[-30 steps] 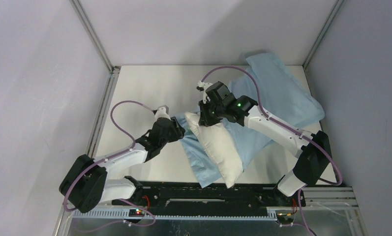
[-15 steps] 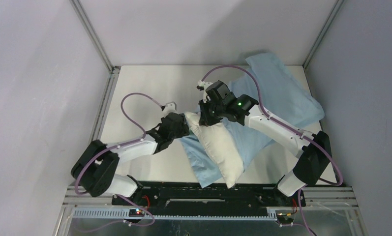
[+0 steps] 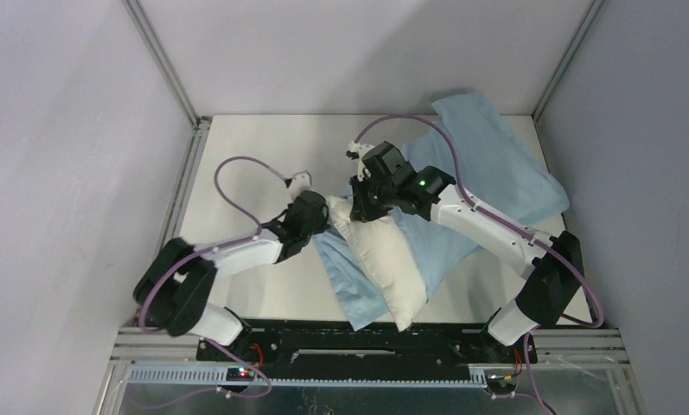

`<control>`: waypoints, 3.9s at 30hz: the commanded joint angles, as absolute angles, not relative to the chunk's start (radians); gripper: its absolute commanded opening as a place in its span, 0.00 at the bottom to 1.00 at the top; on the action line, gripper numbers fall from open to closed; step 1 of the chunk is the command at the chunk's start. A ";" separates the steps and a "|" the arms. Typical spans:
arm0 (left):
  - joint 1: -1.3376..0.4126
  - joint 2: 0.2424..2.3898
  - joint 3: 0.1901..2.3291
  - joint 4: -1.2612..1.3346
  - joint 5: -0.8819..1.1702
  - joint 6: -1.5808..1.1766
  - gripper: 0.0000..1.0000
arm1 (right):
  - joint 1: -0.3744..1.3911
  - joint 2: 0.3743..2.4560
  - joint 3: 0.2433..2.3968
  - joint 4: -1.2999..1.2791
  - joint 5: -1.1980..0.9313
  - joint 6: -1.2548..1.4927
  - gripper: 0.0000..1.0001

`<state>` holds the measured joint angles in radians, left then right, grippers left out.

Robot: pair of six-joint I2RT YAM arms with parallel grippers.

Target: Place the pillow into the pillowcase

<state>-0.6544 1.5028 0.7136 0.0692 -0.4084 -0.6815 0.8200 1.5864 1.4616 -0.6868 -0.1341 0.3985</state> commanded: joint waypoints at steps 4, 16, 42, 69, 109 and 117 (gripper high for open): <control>-0.595 1.187 0.667 0.142 -0.440 -0.631 0.00 | 0.822 1.681 1.477 -0.737 -0.074 0.354 0.00; -0.619 0.910 0.589 0.261 -0.241 -0.485 0.00 | 0.802 1.967 1.675 -0.802 0.056 0.405 0.00; -0.727 0.819 0.386 0.192 -0.104 -0.641 0.00 | 0.749 1.964 1.889 -0.633 0.285 0.541 0.00; -0.510 1.218 0.773 0.126 0.101 -0.721 0.00 | 1.137 1.464 1.475 -0.700 0.342 0.207 0.76; -0.504 0.959 0.673 -0.162 -0.071 -0.736 0.59 | 1.074 1.487 1.420 -0.523 0.141 0.336 0.00; -0.661 0.853 0.541 -0.244 -0.332 -0.893 0.58 | 1.074 1.512 1.471 -0.505 0.085 0.390 0.00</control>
